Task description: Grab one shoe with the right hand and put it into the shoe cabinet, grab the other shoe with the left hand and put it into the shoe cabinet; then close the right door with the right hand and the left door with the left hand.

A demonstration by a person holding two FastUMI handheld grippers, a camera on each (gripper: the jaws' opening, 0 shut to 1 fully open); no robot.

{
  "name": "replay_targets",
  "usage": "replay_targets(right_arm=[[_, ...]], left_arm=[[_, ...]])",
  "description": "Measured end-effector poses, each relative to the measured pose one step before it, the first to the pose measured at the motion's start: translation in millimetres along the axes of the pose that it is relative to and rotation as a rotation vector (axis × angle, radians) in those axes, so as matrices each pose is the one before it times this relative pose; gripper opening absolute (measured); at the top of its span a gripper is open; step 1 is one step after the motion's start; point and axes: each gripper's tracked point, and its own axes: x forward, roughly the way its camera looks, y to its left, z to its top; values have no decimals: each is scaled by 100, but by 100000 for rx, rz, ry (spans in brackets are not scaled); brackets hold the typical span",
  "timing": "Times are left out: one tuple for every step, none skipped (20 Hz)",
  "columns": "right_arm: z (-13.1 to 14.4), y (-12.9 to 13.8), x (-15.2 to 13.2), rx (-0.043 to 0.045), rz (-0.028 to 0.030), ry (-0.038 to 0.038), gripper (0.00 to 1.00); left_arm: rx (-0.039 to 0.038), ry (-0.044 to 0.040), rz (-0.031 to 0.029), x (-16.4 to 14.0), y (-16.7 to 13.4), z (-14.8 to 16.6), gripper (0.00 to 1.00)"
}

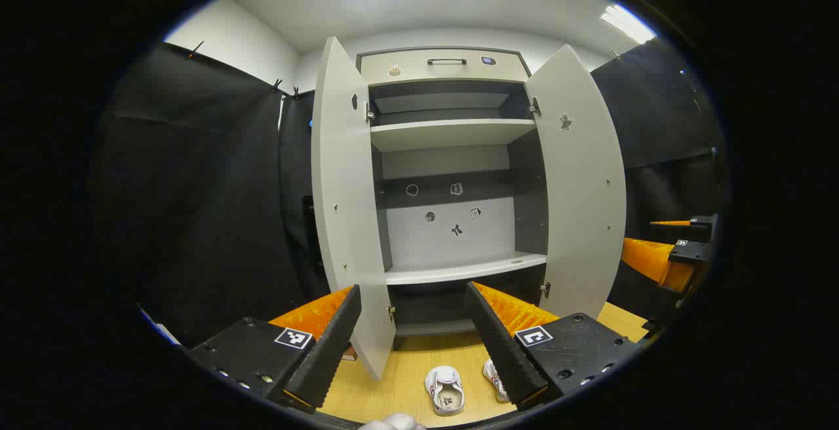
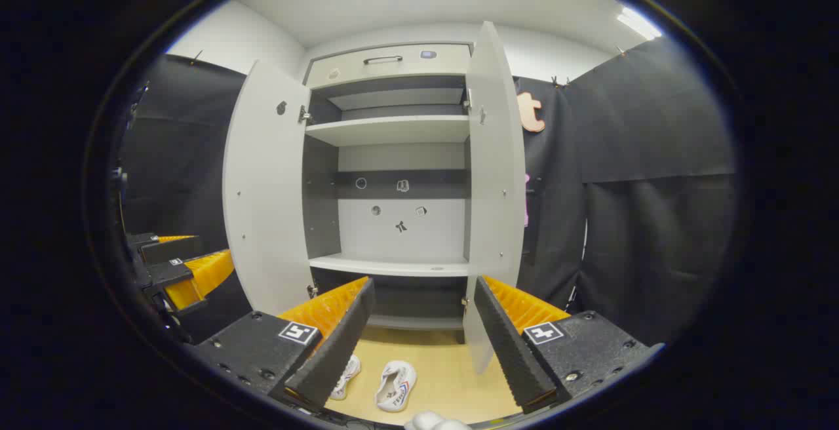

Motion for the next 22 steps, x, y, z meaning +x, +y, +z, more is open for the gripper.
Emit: replay_targets(right_arm=[[-174,82,-123,-253,143,371,99],[-17,52,-155,85,172,114,99],[-51,32,-131,19,34,36,99],[99,-37,-127,-190,-200,-240,99],[16,-92,-163,-310,-348,-316,99],[157,-77,-92,-277,-262,-446,99],[-38,-11,-55,-391,-147,-85,99],[-84,-66,23,-278,-327,268,99],[-373,-139,59,-250,-480,660,99],[-440,90,91,-248,138,1090,99],[-624,159,115,-146,315,1246,99],[-739,103,187,-469,-11,1702,99],[-1036,112,233,-692,139,1992,99],[-1113,237,265,-768,463,2634,99],[-1434,213,307,-735,393,3036,99],[-1556,192,284,-697,350,3549,99],[-1767,334,535,-484,633,4365,99],[-1675,528,647,84,1339,4613,99],[-2073,688,624,525,1614,5715,99],[-1857,648,625,764,1841,5239,99],[-2137,587,623,687,2024,4333,99],[-1928,602,874,216,1876,4504,98]], left_arm=[[-182,-90,-26,-28,115,57,96],[-121,258,8,-133,55,-71,96],[-222,74,416,-83,134,-73,96],[-220,113,-69,-11,-37,-39,96],[-128,-21,21,-160,0,29,100],[80,-61,-150,-72,15,13,100],[171,-44,-41,-36,16,22,100],[105,-244,-128,-25,-31,98,100],[95,44,-47,-84,-5,-58,96],[-72,-43,-162,-88,18,-56,96],[-188,-151,-276,4,-13,8,100],[-92,84,165,16,69,-78,100],[56,607,266,-102,168,-186,96],[31,505,102,-98,73,-224,96],[6,361,503,-59,167,-100,96],[129,353,337,-76,170,-252,96],[113,602,448,-10,212,-289,96],[-3,720,512,-53,165,-297,96],[-260,1024,612,-43,207,-348,96],[-317,921,306,16,154,-386,96],[-143,875,626,-27,298,-224,96],[260,1029,940,-4,309,-295,96]])
